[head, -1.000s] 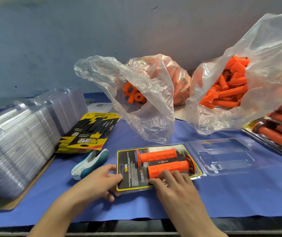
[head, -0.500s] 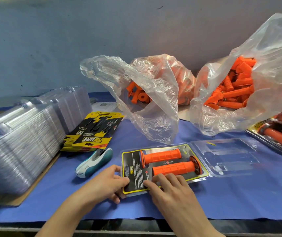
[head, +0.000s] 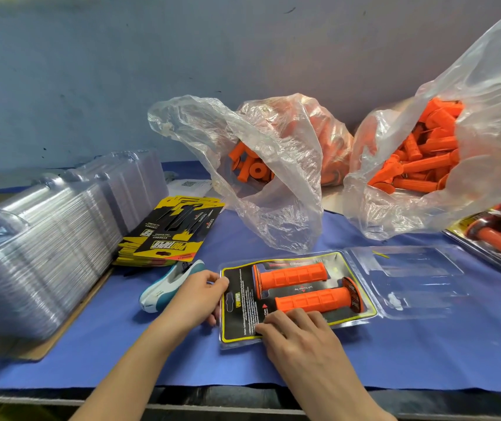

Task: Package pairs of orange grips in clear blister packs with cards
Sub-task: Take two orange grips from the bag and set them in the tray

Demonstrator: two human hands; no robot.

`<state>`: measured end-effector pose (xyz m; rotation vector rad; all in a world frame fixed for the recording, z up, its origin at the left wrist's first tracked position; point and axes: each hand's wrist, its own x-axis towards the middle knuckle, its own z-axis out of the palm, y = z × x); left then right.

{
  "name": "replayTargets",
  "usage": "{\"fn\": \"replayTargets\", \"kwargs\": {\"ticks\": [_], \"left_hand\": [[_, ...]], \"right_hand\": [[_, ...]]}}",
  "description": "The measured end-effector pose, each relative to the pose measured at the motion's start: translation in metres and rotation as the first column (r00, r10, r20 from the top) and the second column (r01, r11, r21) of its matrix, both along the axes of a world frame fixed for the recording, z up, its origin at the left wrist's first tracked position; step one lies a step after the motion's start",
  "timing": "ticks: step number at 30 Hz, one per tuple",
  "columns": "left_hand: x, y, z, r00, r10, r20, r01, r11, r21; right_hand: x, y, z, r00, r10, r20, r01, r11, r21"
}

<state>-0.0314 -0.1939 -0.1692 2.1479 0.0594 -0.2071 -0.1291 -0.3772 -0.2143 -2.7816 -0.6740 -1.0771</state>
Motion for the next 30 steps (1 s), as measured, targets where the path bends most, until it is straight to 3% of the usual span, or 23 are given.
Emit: {"fn": "replayTargets", "kwargs": {"ticks": [6, 16, 21, 24, 27, 30], "left_hand": [[0.002, -0.003, -0.002, 1.000, -0.003, -0.010, 0.004, 0.998, 0.070], [-0.002, -0.009, -0.005, 0.992, 0.041, 0.123, -0.068, 0.972, 0.223], [-0.016, -0.024, -0.013, 0.954, 0.013, 0.301, -0.175, 0.836, 0.519], [-0.022, -0.032, -0.011, 0.940, -0.018, 0.339, -0.219, 0.733, 0.644], [-0.024, -0.035, -0.010, 0.929, 0.035, 0.369, -0.271, 0.746, 0.609], [-0.021, -0.035, -0.013, 0.913, 0.024, 0.408, -0.289, 0.744, 0.603]], "right_hand": [[0.000, 0.001, -0.001, 1.000, -0.005, 0.011, 0.005, 1.000, 0.013], [-0.012, 0.005, 0.017, 0.997, 0.033, -0.069, -0.028, 0.998, 0.061], [-0.002, -0.011, 0.063, 0.991, 0.083, -0.102, -0.053, 0.963, 0.264], [0.031, -0.021, 0.087, 0.946, 0.047, -0.321, 0.038, 0.967, 0.252], [0.061, -0.014, 0.083, 0.841, 0.057, -0.538, 0.007, 0.993, 0.116], [0.075, -0.013, 0.073, 0.814, 0.067, -0.578, 0.006, 0.992, 0.123]]}}
